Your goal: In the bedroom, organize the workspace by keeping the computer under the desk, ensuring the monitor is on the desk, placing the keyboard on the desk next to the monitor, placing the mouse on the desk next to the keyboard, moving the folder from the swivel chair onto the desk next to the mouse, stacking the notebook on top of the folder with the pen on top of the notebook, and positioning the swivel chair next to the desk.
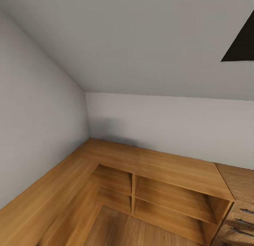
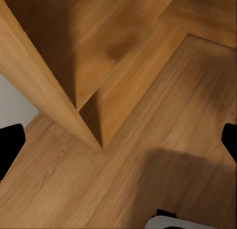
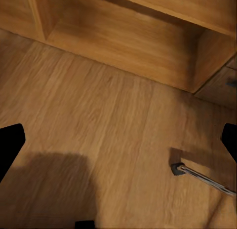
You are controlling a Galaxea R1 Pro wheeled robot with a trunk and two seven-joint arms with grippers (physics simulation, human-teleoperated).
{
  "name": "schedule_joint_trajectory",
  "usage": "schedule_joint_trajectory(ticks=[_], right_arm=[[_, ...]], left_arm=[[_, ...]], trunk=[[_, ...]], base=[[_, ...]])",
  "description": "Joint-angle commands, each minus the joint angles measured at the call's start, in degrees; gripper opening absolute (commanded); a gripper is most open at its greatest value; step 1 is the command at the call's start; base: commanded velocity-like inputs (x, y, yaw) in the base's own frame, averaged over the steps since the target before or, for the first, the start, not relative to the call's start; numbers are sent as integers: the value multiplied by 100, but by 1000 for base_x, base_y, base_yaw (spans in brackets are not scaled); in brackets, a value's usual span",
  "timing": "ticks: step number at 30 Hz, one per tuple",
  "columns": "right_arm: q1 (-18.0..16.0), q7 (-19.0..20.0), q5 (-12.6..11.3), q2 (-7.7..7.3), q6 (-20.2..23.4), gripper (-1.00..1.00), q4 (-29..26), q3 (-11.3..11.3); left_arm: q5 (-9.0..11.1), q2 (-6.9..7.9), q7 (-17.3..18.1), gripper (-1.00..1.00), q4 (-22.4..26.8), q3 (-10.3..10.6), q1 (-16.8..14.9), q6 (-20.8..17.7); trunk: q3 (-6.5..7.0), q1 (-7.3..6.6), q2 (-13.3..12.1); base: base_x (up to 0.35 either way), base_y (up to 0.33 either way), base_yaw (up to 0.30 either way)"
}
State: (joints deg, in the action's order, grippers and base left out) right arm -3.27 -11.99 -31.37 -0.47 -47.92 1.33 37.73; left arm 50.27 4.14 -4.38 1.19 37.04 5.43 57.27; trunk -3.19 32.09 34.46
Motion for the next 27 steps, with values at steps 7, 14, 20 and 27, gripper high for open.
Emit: schedule_joint_trajectory(ticks=[7,14,20,27], right_arm=[[-7,-31,-35,3,-16,100,16,50],[-7,-31,-43,3,-16,100,16,49],[-7,-31,-45,-1,-16,100,16,44],[-7,-31,-50,3,-9,100,11,41]], left_arm=[[9,7,-46,100,13,49,2,15],[9,1,-49,100,13,49,2,1],[9,4,-48,100,13,49,2,-5],[9,-1,-46,100,13,52,2,-14]], trunk=[[-9,5,8],[-9,5,8],[-9,5,8],[-16,5,8]], base=[[311,129,-274],[114,72,-274],[7,4,-275],[-141,127,-289]])
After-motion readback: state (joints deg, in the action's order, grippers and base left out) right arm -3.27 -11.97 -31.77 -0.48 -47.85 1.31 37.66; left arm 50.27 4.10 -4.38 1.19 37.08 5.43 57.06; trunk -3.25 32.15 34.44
